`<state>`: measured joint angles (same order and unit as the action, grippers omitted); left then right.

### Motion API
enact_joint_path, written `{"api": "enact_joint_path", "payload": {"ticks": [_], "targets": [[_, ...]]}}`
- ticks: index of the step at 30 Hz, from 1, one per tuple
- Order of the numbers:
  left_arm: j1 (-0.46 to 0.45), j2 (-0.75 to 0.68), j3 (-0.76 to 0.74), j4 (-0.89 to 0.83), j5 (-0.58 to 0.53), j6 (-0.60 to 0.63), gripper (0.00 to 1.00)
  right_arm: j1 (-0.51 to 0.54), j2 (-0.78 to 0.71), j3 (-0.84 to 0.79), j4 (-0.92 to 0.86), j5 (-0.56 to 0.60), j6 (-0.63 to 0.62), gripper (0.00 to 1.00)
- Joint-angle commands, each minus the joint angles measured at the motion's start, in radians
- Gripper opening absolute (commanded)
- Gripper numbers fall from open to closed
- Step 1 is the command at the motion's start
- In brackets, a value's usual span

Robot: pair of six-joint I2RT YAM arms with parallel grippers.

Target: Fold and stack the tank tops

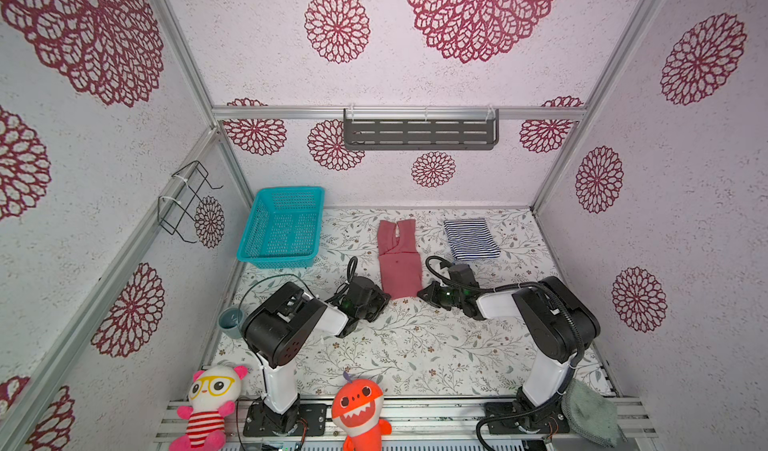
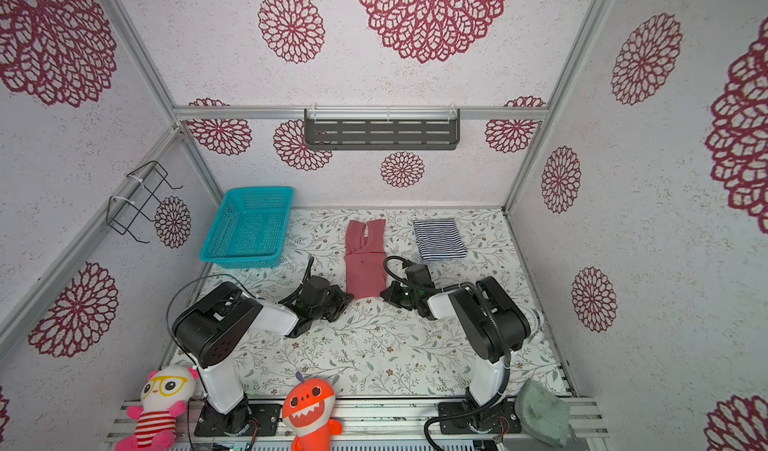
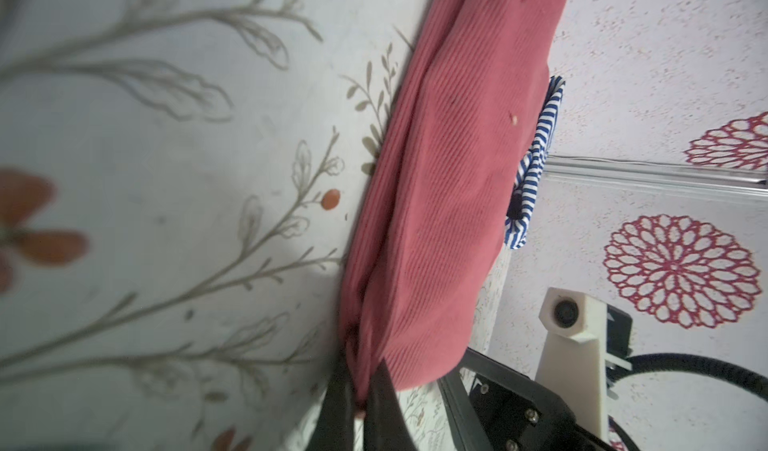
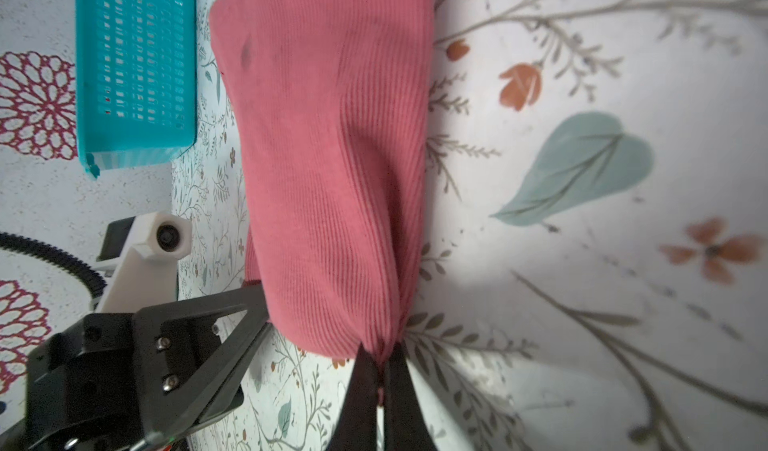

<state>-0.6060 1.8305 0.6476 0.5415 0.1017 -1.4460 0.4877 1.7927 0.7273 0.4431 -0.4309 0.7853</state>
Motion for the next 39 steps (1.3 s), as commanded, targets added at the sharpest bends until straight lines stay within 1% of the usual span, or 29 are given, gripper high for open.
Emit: {"api": "enact_joint_path", "payload": {"ticks": [1, 4, 8, 12, 15, 18, 19, 20, 23, 25, 27, 31, 33, 35, 39], "targets": [[-0.009, -0.092, -0.029, -0.141, -0.048, 0.048, 0.00, 0.025, -0.097, 0.017, -0.096, 0.022, -0.065, 0.00], [-0.029, -0.170, -0.045, -0.184, -0.087, 0.064, 0.00, 0.055, -0.176, 0.015, -0.198, 0.064, -0.102, 0.00], [-0.078, -0.286, -0.005, -0.350, -0.138, 0.126, 0.00, 0.121, -0.296, 0.021, -0.352, 0.133, -0.148, 0.00], [-0.134, -0.417, 0.010, -0.502, -0.204, 0.155, 0.00, 0.182, -0.411, 0.035, -0.503, 0.192, -0.179, 0.00], [-0.160, -0.517, 0.017, -0.593, -0.250, 0.170, 0.00, 0.213, -0.482, 0.043, -0.571, 0.194, -0.182, 0.00], [-0.164, -0.587, 0.026, -0.627, -0.244, 0.190, 0.00, 0.222, -0.528, 0.049, -0.599, 0.158, -0.165, 0.03], [-0.164, -0.602, 0.041, -0.648, -0.240, 0.210, 0.00, 0.224, -0.542, 0.049, -0.603, 0.151, -0.160, 0.03], [-0.164, -0.611, 0.064, -0.679, -0.233, 0.236, 0.00, 0.224, -0.557, 0.051, -0.608, 0.146, -0.156, 0.00], [-0.158, -0.604, 0.124, -0.716, -0.237, 0.315, 0.00, 0.224, -0.585, 0.073, -0.633, 0.147, -0.163, 0.00], [-0.140, -0.573, 0.165, -0.727, -0.215, 0.357, 0.00, 0.221, -0.585, 0.100, -0.657, 0.156, -0.187, 0.00], [-0.117, -0.529, 0.199, -0.729, -0.184, 0.394, 0.00, 0.213, -0.565, 0.133, -0.687, 0.165, -0.208, 0.00], [-0.056, -0.435, 0.266, -0.707, -0.130, 0.457, 0.00, 0.177, -0.504, 0.181, -0.691, 0.138, -0.251, 0.00], [-0.027, -0.399, 0.302, -0.703, -0.112, 0.485, 0.00, 0.143, -0.472, 0.202, -0.686, 0.110, -0.247, 0.00], [-0.001, -0.361, 0.347, -0.703, -0.099, 0.513, 0.00, 0.098, -0.434, 0.224, -0.668, 0.051, -0.237, 0.00], [0.049, -0.284, 0.423, -0.694, -0.066, 0.544, 0.00, 0.050, -0.365, 0.269, -0.633, -0.019, -0.246, 0.00]]}}
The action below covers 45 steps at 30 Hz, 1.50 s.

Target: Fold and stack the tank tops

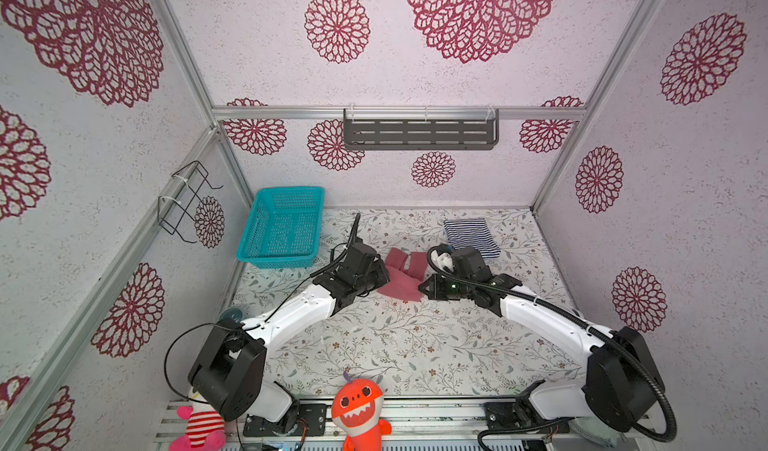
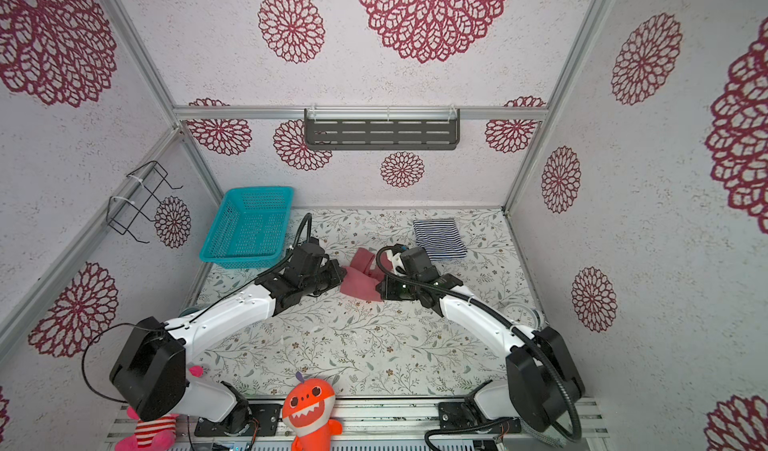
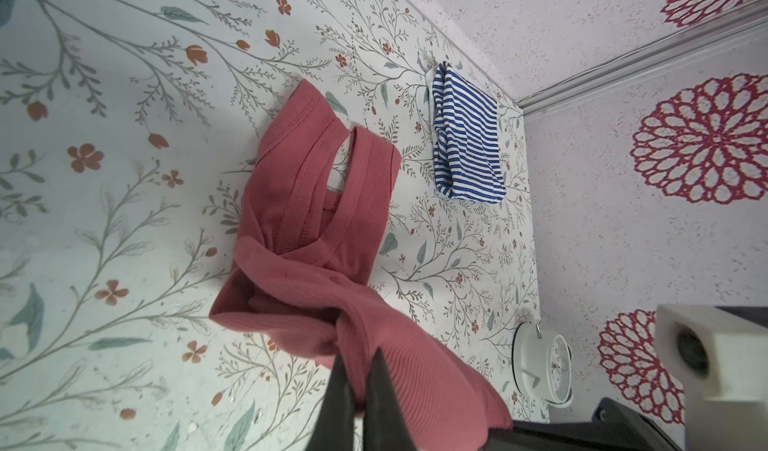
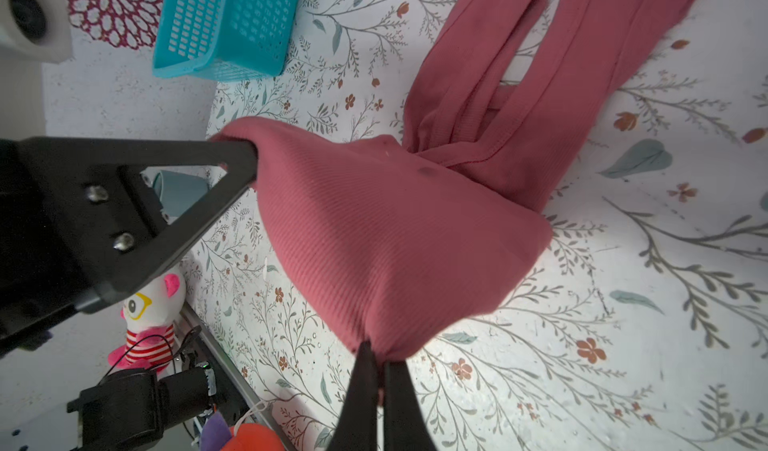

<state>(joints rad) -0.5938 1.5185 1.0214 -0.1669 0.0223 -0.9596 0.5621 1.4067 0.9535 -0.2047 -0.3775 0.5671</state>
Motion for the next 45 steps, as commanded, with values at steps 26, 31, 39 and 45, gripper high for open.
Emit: {"api": "enact_joint_path", "payload": {"ticks": [26, 31, 39, 45], "targets": [[0.179, 0.810, 0.819, -0.006, 0.156, 0.225, 0.22, -0.303, 0.627, 0.561, -0.108, -0.148, -0.350, 0.06], [0.195, 0.761, 0.837, -0.048, 0.096, 0.300, 0.56, -0.332, 0.664, 0.674, -0.138, -0.043, -0.432, 0.48], [0.145, 0.623, 0.592, -0.093, 0.052, 0.302, 0.55, -0.224, 0.519, 0.437, 0.026, -0.058, -0.317, 0.45], [0.124, 0.715, 0.594, -0.129, 0.047, 0.274, 0.58, -0.165, 0.581, 0.392, 0.151, -0.040, -0.239, 0.31]]}}
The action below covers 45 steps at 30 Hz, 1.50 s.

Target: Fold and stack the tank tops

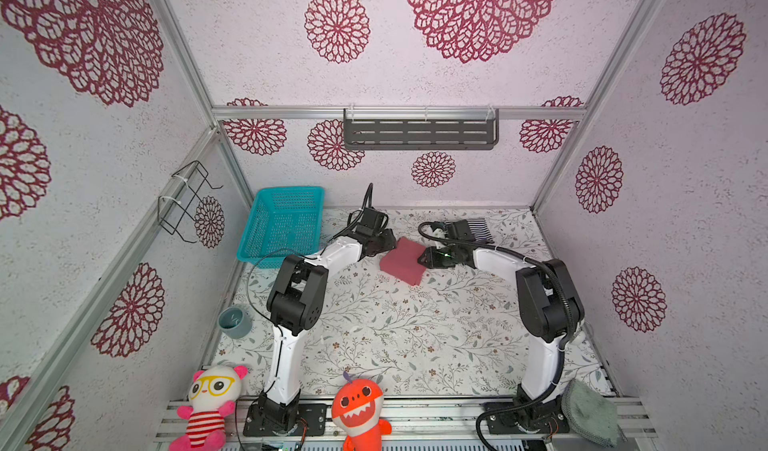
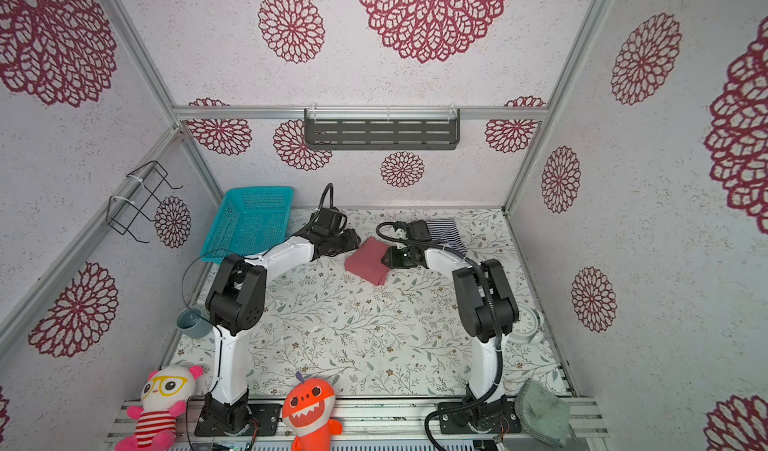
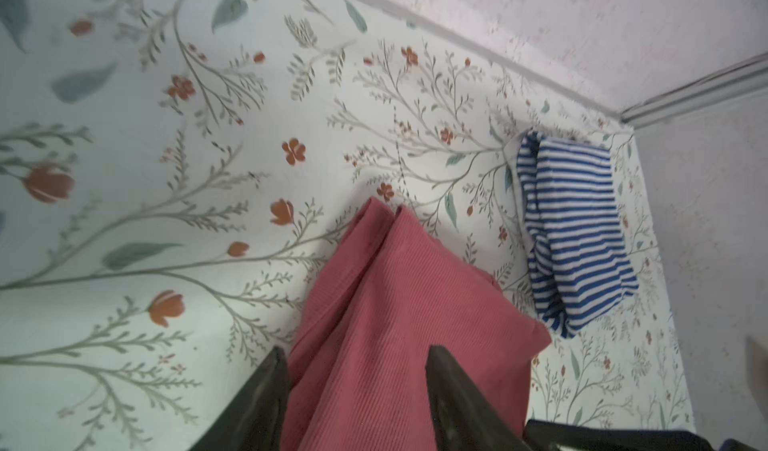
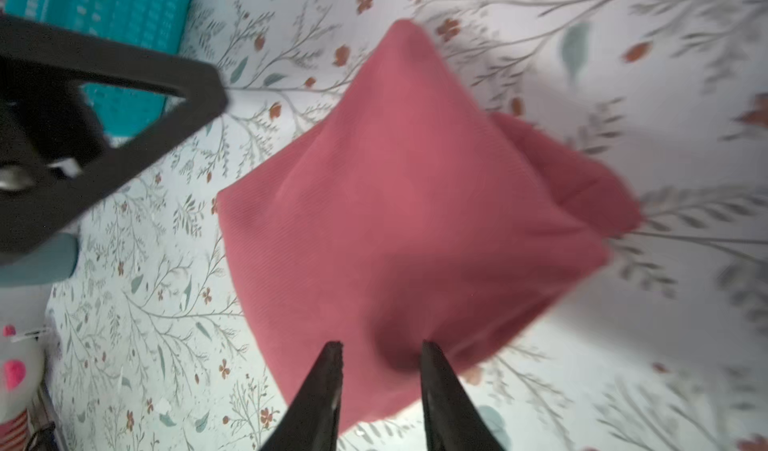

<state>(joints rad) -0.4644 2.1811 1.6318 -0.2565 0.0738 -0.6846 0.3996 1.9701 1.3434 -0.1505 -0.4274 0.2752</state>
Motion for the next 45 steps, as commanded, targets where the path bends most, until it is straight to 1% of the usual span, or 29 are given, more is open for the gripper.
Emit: {"api": "enact_joint_path", "payload": {"ticks": [1, 3, 6, 9, 11, 13, 15, 18, 19, 20, 23, 25, 27, 31, 33, 34, 37, 40, 43, 45], "targets": [[-0.005, 0.066, -0.019, -0.041, -0.015, -0.004, 0.58, -0.002, 0.038, -0.002, 0.121, 0.015, 0.063, 0.30], [-0.002, 0.093, -0.023, -0.042, -0.024, -0.010, 0.58, -0.002, 0.074, -0.006, 0.144, 0.047, 0.067, 0.27], [0.005, 0.117, -0.036, -0.045, -0.038, -0.019, 0.57, -0.005, 0.113, -0.003, 0.144, 0.102, 0.032, 0.26], [0.010, 0.103, -0.064, -0.038, -0.063, -0.021, 0.56, -0.012, 0.109, 0.021, 0.093, 0.143, -0.007, 0.27], [0.012, 0.056, -0.096, -0.031, -0.079, -0.021, 0.57, -0.013, 0.056, 0.008, 0.075, 0.156, -0.021, 0.28], [0.009, -0.008, -0.141, 0.001, -0.096, -0.017, 0.60, -0.013, -0.011, -0.016, 0.068, 0.156, -0.024, 0.30], [0.008, -0.087, -0.164, -0.012, -0.120, -0.007, 0.63, -0.005, -0.080, -0.038, 0.052, 0.146, -0.023, 0.30], [0.002, -0.188, -0.185, -0.044, -0.146, 0.003, 0.64, 0.022, -0.156, -0.071, 0.041, 0.125, -0.004, 0.31], [-0.001, -0.206, -0.193, -0.052, -0.143, -0.001, 0.63, 0.032, -0.174, -0.087, 0.053, 0.113, 0.010, 0.31], [-0.006, -0.261, -0.207, -0.051, -0.133, -0.008, 0.61, 0.042, -0.189, -0.108, 0.077, 0.095, 0.033, 0.31], [-0.028, -0.315, -0.265, -0.010, -0.084, -0.054, 0.55, 0.064, -0.199, -0.167, 0.169, 0.029, 0.119, 0.30], [-0.045, -0.320, -0.300, 0.032, -0.051, -0.091, 0.52, 0.072, -0.190, -0.201, 0.239, -0.003, 0.172, 0.30], [-0.061, -0.301, -0.333, 0.081, -0.034, -0.132, 0.50, 0.076, -0.163, -0.225, 0.280, -0.013, 0.211, 0.29], [-0.068, -0.230, -0.360, 0.138, -0.018, -0.176, 0.46, 0.075, -0.091, -0.266, 0.348, -0.026, 0.258, 0.27], [-0.068, -0.166, -0.360, 0.146, -0.020, -0.183, 0.45, 0.068, -0.057, -0.274, 0.338, 0.002, 0.269, 0.27], [-0.068, -0.150, -0.354, 0.132, -0.029, -0.176, 0.44, 0.063, -0.050, -0.280, 0.329, 0.025, 0.267, 0.27], [-0.059, -0.125, -0.336, 0.058, -0.102, -0.118, 0.42, 0.040, -0.059, -0.291, 0.264, 0.112, 0.248, 0.26], [-0.041, -0.148, -0.323, -0.004, -0.145, -0.067, 0.42, 0.019, -0.108, -0.296, 0.223, 0.109, 0.224, 0.26], [-0.038, -0.227, -0.301, -0.062, -0.178, -0.004, 0.43, 0.006, -0.191, -0.288, 0.179, 0.077, 0.195, 0.33], [-0.032, -0.296, -0.292, -0.075, -0.183, 0.029, 0.48, -0.015, -0.243, -0.288, 0.161, 0.071, 0.188, 0.41]]}}
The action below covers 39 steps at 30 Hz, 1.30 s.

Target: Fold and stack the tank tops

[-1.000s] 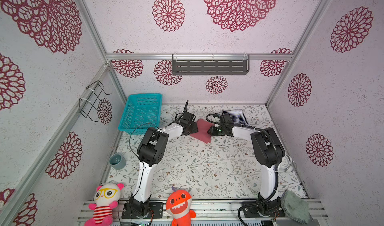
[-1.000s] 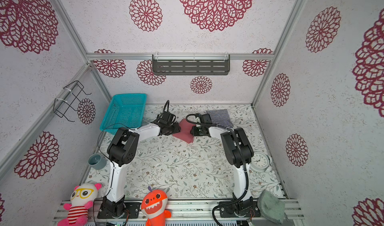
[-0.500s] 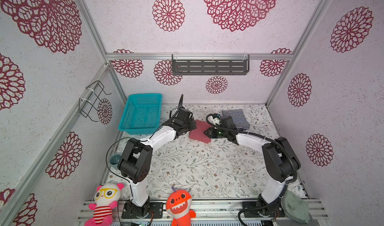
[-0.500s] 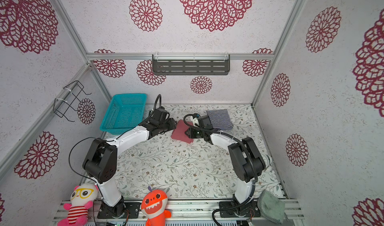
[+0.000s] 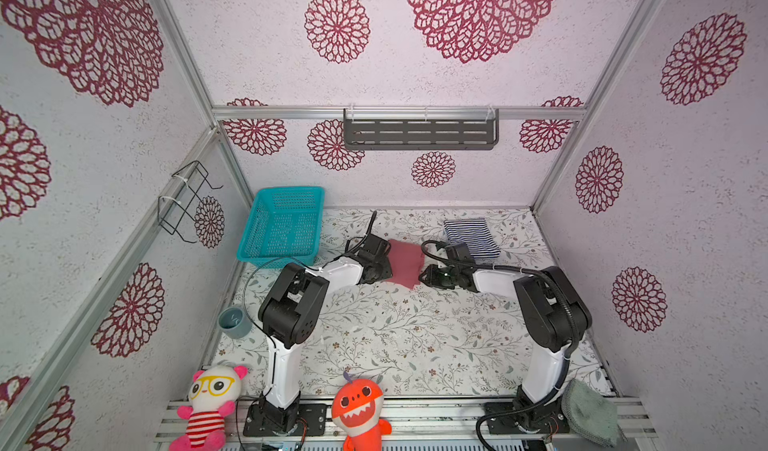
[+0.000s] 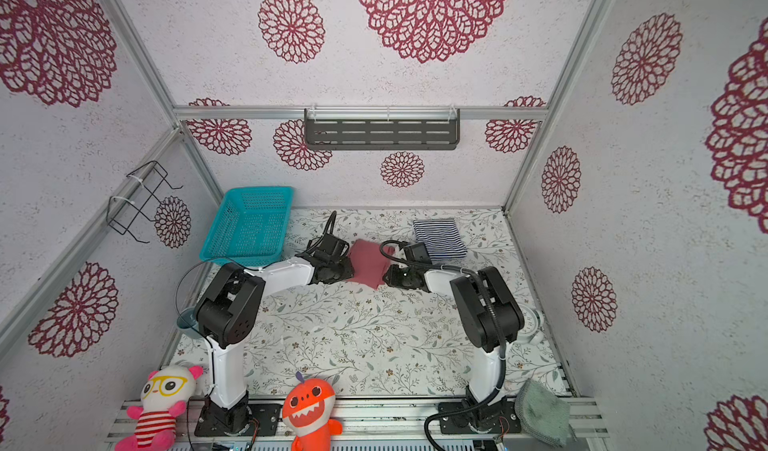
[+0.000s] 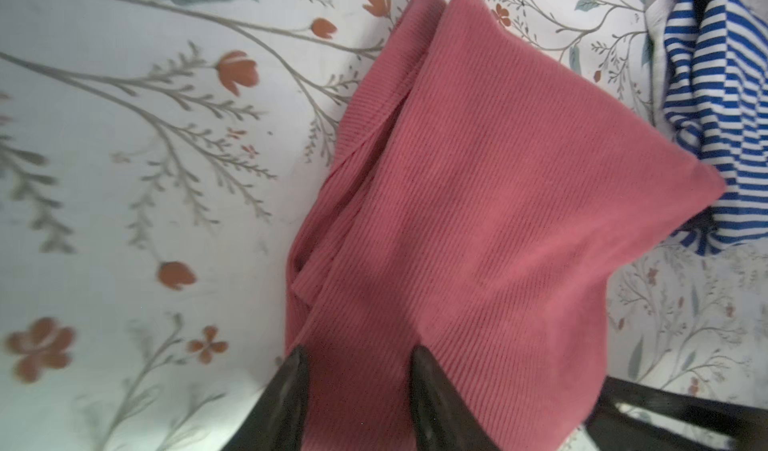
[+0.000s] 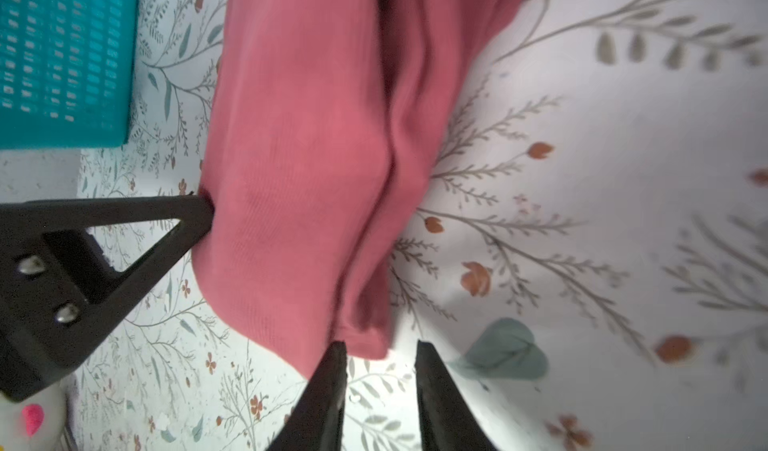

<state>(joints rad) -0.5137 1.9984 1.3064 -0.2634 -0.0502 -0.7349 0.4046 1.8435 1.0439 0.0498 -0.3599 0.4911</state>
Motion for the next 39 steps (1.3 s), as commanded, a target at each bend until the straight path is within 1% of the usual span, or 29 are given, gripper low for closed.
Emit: {"api": "enact_joint_path", "payload": {"ticks": [1, 3, 4, 6, 8, 11, 15, 21, 26, 30, 34, 37, 39], "targets": [[0.025, -0.126, 0.041, -0.072, -0.043, 0.087, 0.52, -0.032, -0.132, 0.009, -0.036, -0.002, -0.024, 0.45], [0.050, -0.121, 0.068, -0.082, 0.028, 0.109, 0.61, -0.055, -0.149, 0.009, -0.035, 0.015, -0.011, 0.63], [0.059, -0.106, 0.084, -0.089, 0.050, 0.127, 0.64, -0.058, -0.146, 0.014, -0.040, 0.027, 0.006, 0.68], [0.064, -0.049, 0.142, -0.130, 0.099, 0.203, 0.71, -0.059, -0.134, 0.017, -0.024, 0.025, 0.068, 0.72], [0.068, 0.028, 0.197, -0.161, 0.154, 0.286, 0.74, -0.054, -0.127, -0.010, 0.053, 0.009, 0.158, 0.74], [0.082, 0.105, 0.266, -0.205, 0.196, 0.352, 0.77, -0.029, -0.101, -0.051, 0.178, -0.001, 0.262, 0.74], [0.104, 0.168, 0.323, -0.246, 0.225, 0.374, 0.78, 0.008, -0.035, -0.049, 0.281, 0.009, 0.314, 0.73], [0.108, 0.208, 0.320, -0.245, 0.233, 0.352, 0.77, 0.037, 0.109, 0.001, 0.386, -0.013, 0.382, 0.71], [0.104, 0.233, 0.275, -0.182, 0.266, 0.295, 0.73, 0.053, 0.209, 0.045, 0.431, -0.029, 0.423, 0.68], [0.095, 0.244, 0.258, -0.144, 0.288, 0.254, 0.67, 0.065, 0.271, 0.083, 0.442, -0.036, 0.434, 0.67], [0.086, 0.249, 0.246, -0.103, 0.312, 0.209, 0.58, 0.066, 0.311, 0.103, 0.452, -0.036, 0.440, 0.64], [0.083, 0.245, 0.223, -0.061, 0.315, 0.174, 0.44, 0.066, 0.329, 0.116, 0.450, -0.034, 0.431, 0.57], [0.085, 0.241, 0.207, -0.032, 0.314, 0.153, 0.36, 0.066, 0.343, 0.130, 0.440, -0.034, 0.416, 0.44]]}}
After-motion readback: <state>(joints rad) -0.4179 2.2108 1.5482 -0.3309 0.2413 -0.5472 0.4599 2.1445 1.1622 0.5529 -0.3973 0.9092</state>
